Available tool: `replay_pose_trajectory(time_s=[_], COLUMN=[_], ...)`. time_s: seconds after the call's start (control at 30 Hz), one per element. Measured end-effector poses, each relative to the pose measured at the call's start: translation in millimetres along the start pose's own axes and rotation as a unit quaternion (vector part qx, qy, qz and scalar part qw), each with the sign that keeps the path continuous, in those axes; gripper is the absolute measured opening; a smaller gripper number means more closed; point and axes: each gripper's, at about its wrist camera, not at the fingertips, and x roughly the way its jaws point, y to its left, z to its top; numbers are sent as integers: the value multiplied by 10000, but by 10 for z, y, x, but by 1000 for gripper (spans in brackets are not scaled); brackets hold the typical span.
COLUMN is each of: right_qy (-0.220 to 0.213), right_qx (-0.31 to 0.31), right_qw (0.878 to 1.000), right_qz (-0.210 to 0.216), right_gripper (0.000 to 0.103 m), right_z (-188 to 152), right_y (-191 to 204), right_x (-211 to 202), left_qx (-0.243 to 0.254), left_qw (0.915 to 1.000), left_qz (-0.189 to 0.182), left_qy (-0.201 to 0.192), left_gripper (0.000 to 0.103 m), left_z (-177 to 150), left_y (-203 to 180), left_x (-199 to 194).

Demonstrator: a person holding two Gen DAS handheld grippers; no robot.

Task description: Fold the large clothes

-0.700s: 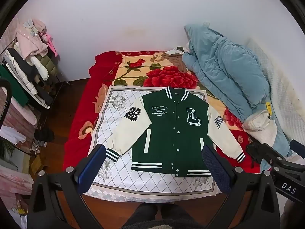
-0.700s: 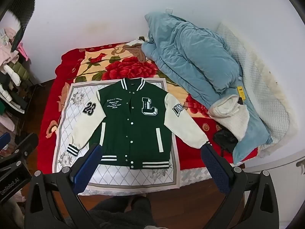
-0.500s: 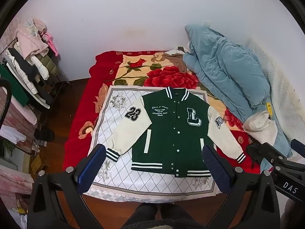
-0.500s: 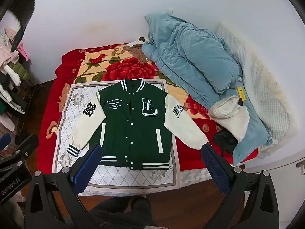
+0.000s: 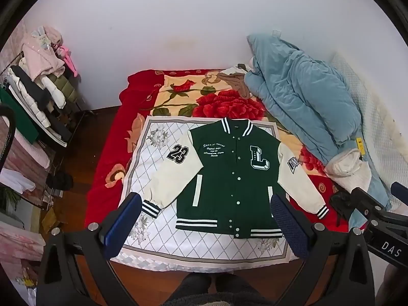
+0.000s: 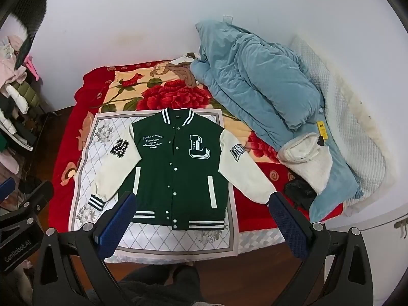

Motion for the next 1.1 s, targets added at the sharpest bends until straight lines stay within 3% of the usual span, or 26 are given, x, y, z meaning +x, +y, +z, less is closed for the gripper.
replay_pose_trajectory(time_s=[1.1], right_qy=[-19], right_qx=[-2], right_qw=[10000], right_qz=[15], right_gripper=[103], right_z=[28], right_y=[27], right_x=[-37], left_qx=[17], left_qw=[10000], left_qz=[17], left_qy=[-26], left_gripper=[103], left_z=[28], left_y=[-44], left_x=[-39])
